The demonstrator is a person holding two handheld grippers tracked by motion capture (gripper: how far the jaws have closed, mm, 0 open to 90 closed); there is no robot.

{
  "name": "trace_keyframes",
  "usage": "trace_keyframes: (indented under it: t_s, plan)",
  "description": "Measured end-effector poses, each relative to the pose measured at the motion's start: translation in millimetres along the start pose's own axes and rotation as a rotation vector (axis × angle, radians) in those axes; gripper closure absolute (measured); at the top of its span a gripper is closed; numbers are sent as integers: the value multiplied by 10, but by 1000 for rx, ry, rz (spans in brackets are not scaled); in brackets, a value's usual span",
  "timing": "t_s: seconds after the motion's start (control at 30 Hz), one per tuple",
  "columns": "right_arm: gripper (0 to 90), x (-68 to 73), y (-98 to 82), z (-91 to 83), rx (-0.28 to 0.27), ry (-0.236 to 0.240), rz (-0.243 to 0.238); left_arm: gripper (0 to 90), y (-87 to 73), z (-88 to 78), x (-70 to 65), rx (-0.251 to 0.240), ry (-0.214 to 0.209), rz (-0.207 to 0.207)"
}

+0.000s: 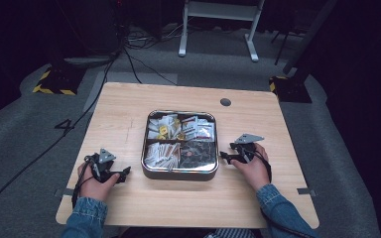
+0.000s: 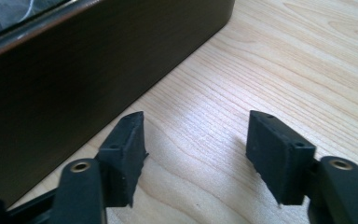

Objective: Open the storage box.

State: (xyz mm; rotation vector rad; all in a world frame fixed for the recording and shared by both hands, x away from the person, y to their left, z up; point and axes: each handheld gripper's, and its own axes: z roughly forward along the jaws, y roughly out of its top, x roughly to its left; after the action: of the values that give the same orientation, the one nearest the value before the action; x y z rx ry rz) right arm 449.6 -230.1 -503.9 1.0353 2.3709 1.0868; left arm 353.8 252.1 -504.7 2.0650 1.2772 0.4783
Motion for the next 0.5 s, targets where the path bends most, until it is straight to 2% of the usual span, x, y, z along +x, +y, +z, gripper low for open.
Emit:
trace_keyframes:
  t_s: [0.13,0.23,0.3,0.4,0.5]
  plan:
    - [463,-9,1,-2,-10,23,-21,191,12,10,7,0,-5,10]
    - [459,-40,38,-43,-48,21,-1,188,16,17,10,-2,-9,11]
    - [458,-46,56,-62,-53,23,4,186,20,22,13,-2,-10,11]
    - [460,-61,118,-131,-66,26,17,183,33,32,20,0,-10,19]
    - [470,-75,216,-235,-101,28,24,183,33,33,18,0,-10,22]
